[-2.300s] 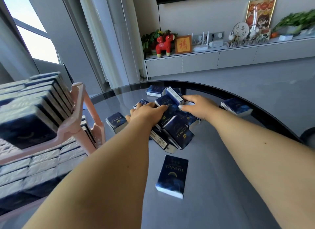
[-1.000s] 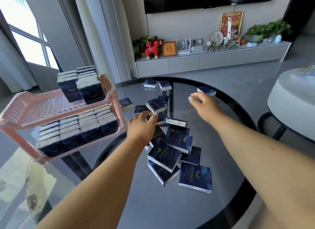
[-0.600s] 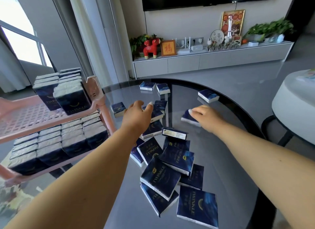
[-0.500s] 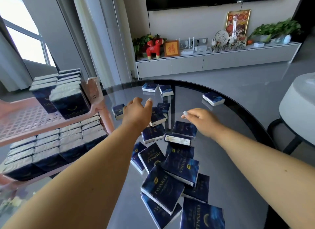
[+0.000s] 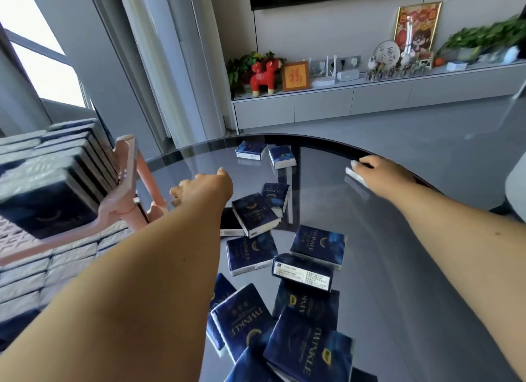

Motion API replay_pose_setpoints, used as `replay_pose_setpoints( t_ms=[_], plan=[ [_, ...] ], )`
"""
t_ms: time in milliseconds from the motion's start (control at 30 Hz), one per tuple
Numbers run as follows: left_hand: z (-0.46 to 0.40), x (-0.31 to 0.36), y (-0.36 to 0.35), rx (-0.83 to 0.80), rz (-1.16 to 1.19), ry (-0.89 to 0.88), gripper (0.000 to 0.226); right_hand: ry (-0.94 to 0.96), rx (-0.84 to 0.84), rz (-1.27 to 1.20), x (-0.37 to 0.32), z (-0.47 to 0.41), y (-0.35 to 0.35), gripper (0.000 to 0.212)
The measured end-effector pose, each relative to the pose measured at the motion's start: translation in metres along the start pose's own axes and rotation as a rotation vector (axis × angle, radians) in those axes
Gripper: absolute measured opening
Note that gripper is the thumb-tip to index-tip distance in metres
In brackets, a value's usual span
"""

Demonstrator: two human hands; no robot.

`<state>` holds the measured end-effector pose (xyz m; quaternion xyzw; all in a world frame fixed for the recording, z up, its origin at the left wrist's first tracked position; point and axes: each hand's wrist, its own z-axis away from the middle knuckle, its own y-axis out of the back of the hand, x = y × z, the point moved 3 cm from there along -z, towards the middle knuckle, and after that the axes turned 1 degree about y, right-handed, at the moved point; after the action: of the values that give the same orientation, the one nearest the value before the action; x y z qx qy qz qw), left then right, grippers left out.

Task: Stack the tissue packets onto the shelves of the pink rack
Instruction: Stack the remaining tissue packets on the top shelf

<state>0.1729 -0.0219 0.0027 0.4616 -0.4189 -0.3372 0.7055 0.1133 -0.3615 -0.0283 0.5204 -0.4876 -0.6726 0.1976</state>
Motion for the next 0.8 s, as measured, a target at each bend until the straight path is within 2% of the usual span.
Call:
replay_pose_setpoints(
  t_ms=[133, 267, 333, 467, 667, 800],
  plan=[
    [-0.009, 0.003, -0.004, 0.06, 0.064, -0.169, 0.073, 0.2, -0.036, -0.038, -0.057, 0.015, -0.02, 0.05],
    [0.001, 0.009, -0.012, -0.017, 0.36, -0.36, 0.06, 0.258, -0.293, -0.144, -0.107, 0.032, -0.042, 0.057],
    [0.013, 0.01, -0.016, -0.099, 0.462, -0.419, 0.057, 0.333, -0.382, -0.075, -0.124, 0.04, -0.055, 0.064],
    [0.03, 0.004, -0.019, -0.17, 0.452, -0.479, 0.051, 0.406, -0.373, 0.068, -0.125, 0.053, -0.06, 0.058],
    [0.041, 0.003, -0.012, -0.184, 0.473, -0.547, 0.053, 0.476, -0.521, -0.141, -0.11, 0.067, -0.048, 0.054],
    [0.034, 0.01, -0.007, -0.139, 0.397, -0.544, 0.058, 0.401, -0.306, -0.246, -0.115, 0.042, -0.035, 0.048]
  ],
)
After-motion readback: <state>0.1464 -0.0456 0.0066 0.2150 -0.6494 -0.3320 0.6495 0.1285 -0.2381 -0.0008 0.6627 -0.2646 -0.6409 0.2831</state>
